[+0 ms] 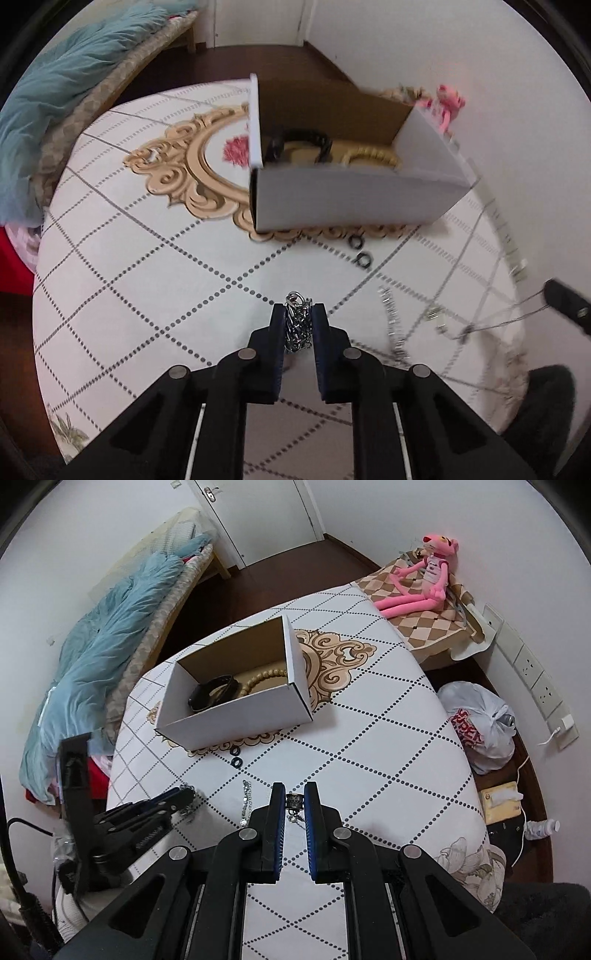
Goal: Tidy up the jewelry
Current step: 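Grasp the silver chain bracelet with the left gripper while the right grasps the pin brooch, then lower both held pieces into the white box and open both grippers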
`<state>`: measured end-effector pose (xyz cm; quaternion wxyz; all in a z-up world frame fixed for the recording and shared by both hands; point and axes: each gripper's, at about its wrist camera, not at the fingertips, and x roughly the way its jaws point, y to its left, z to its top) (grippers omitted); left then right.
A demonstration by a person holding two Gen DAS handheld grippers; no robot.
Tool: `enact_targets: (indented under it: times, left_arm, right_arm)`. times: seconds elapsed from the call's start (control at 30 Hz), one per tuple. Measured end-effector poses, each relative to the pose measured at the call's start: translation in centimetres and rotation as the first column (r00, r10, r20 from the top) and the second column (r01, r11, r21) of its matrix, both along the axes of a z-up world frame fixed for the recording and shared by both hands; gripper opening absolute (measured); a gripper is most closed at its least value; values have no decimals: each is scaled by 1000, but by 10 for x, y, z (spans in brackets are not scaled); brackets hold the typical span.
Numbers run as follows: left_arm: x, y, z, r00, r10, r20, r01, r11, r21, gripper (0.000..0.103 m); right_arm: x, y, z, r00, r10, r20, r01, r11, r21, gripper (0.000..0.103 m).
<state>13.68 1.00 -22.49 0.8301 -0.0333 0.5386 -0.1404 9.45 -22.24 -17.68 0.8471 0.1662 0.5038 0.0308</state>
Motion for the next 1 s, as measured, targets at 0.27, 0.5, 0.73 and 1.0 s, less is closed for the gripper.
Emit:
enact_targets:
  times: [0.27, 0.5, 0.73, 1.0]
  left_arm:
    - [-6, 13, 81, 997, 6, 74, 6, 987, -162, 2]
    - [20, 9, 133, 985, 10, 175, 24, 982, -190, 1]
    - [60, 8, 165, 970, 28, 240, 21, 980, -198, 1]
    - [77, 15, 141, 984, 66, 165, -38, 985, -166, 7]
  right_arm:
    - [12, -6, 44, 998, 34, 56, -38, 997, 74, 10]
    - [52, 8, 107, 979, 97, 181, -102, 995, 17, 10]
    - [108, 27, 131, 968, 155, 199, -153, 988, -26, 10]
    - [150, 39, 115, 971, 180, 155, -172, 983, -64, 10]
